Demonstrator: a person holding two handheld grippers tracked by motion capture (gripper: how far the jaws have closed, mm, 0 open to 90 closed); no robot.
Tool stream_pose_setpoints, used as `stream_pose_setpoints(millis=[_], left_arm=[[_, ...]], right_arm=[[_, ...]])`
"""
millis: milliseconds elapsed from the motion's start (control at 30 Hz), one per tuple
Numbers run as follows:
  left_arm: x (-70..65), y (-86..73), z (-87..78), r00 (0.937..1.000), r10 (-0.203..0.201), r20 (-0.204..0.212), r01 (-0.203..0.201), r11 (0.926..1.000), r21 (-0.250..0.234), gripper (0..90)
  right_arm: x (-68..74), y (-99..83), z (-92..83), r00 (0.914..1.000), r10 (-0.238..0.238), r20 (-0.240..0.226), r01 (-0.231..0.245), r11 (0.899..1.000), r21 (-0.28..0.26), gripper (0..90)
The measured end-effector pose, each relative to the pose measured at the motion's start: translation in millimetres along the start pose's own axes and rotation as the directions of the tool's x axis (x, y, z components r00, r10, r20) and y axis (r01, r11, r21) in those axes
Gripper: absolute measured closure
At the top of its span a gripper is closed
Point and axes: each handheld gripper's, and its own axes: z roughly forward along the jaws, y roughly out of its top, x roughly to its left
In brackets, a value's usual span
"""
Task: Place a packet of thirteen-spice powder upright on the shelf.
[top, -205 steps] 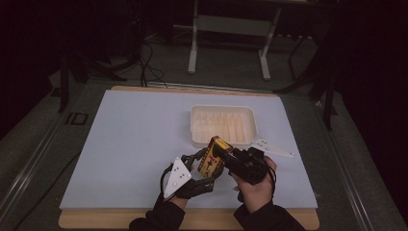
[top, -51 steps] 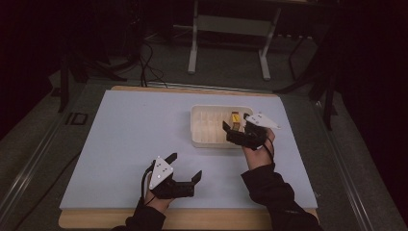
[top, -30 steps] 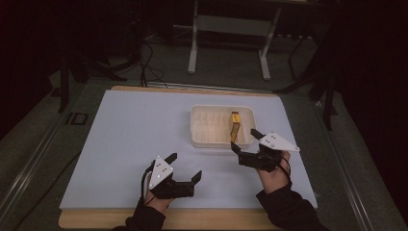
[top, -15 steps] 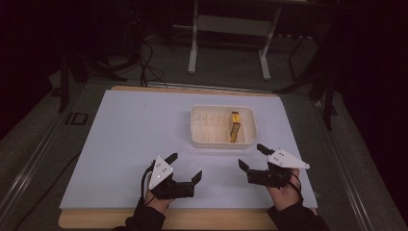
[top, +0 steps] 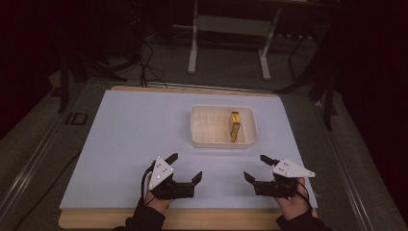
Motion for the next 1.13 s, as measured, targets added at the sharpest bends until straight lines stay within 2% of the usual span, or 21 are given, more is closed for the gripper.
stream_pose_setpoints(millis=[233, 400, 700, 1133], left_arm=[[-0.4, -0.2, 0.3, 1.0, 0.003, 0.002, -0.003, 1.0, 0.003, 0.7], [-0.1, -0.4, 0.2, 1.0, -0.001, 0.002, 0.001, 1.0, 0.002, 0.7], [-1.0, -0.8, 0.2, 0.9999, 0.017, 0.003, -0.017, 0.9998, 0.005, 0.7], [-1.6, -1.1, 0.1, 0.9999, 0.016, 0.006, -0.016, 0.9999, 0.003, 0.7]], right_arm=[[-7.9, -7.6, -7.8, 0.9996, -0.023, 0.019, 0.023, 1.0, 0.021, 15.0], [-14.7, -12.0, -14.1, 0.9993, -0.012, 0.037, 0.01, 0.999, 0.034, 14.5], [-27.4, -20.0, -20.4, 0.9981, 0.0, 0.062, -0.004, 0.998, 0.066, 14.5], [-26.4, -23.5, -14.1, 0.9986, -0.011, 0.052, 0.005, 0.995, 0.101, 14.6]])
